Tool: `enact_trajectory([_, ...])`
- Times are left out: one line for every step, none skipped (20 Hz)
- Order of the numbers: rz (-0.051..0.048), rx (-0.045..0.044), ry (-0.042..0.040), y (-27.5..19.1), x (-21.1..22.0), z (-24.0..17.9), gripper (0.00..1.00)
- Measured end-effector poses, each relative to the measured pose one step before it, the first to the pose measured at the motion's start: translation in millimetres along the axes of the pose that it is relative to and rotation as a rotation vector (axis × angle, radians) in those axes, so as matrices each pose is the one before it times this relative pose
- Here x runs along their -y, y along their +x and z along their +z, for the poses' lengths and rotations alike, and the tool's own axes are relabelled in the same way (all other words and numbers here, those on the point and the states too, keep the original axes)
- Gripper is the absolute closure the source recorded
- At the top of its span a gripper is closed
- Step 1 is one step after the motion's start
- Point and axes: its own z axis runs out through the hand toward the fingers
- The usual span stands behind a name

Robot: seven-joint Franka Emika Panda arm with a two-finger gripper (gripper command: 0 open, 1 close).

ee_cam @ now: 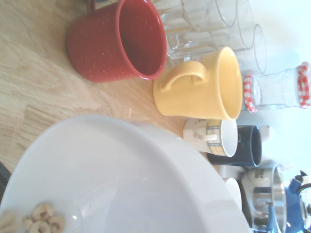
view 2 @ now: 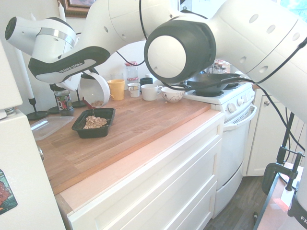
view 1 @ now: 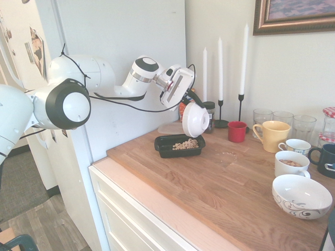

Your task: Put the cereal into the box

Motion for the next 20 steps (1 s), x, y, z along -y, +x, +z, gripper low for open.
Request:
enact_trajectory([-0.00281,-0.00308,-0.00488,-2.05,1.70,1.13,1.00])
enact_trajectory([-0.00185,-0.00382,-0.00423,-2.05,1.82,0.54,1.00])
enact_trajectory([-0.00313,-0.00472,-0.00335,-1.76,1.68,-0.20,1.00])
enact_trajectory([-0.00304,-0.00640,-0.00390,-1.25,1.30,-0.93,1.00])
enact_trajectory([-0.00334,-0.00837,-0.00438,-1.20,1.37,-1.28,1.00])
enact_trajectory([-0.00437,-0.00955,-0.00472,-1.80,1.95,-0.97,1.00])
enact_trajectory([-0.00491,-0.01132,-0.00585,-2.06,2.14,-0.46,1.00])
enact_trajectory([-0.00371,-0.01373,-0.00811,-2.09,2.19,0.21,1.00])
enact_trajectory([-0.00554,-0.00786,-0.00743,-2.49,2.00,0.79,1.00])
enact_trajectory([-0.00571,-0.00526,-0.00636,-2.95,2.27,0.34,1.00])
enact_trajectory([-0.00262,-0.00571,-0.00586,-1.94,1.53,0.34,1.00])
enact_trajectory([-0.00230,-0.00746,-0.00610,-1.20,0.58,-0.33,1.00])
enact_trajectory([-0.00170,-0.00723,-0.00511,-1.20,0.56,-0.42,1.00])
enact_trajectory([-0.00164,-0.00839,-0.00518,-1.28,0.93,-0.80,1.00])
enact_trajectory([-0.00321,-0.01108,-0.00611,-0.93,0.62,-0.89,1.00])
enact_trajectory([-0.00287,-0.01247,-0.00662,-1.27,0.69,-0.30,1.00])
enact_trajectory([-0.00196,-0.00836,-0.00503,-1.42,0.82,-0.03,1.00])
enact_trajectory([-0.00266,-0.01087,-0.00406,-0.69,0.15,0.33,1.00])
enact_trajectory([-0.00111,-0.01071,-0.00342,-0.26,-0.20,0.79,1.00])
enact_trajectory([-0.00024,-0.00769,-0.00387,0.09,-0.71,0.60,1.00])
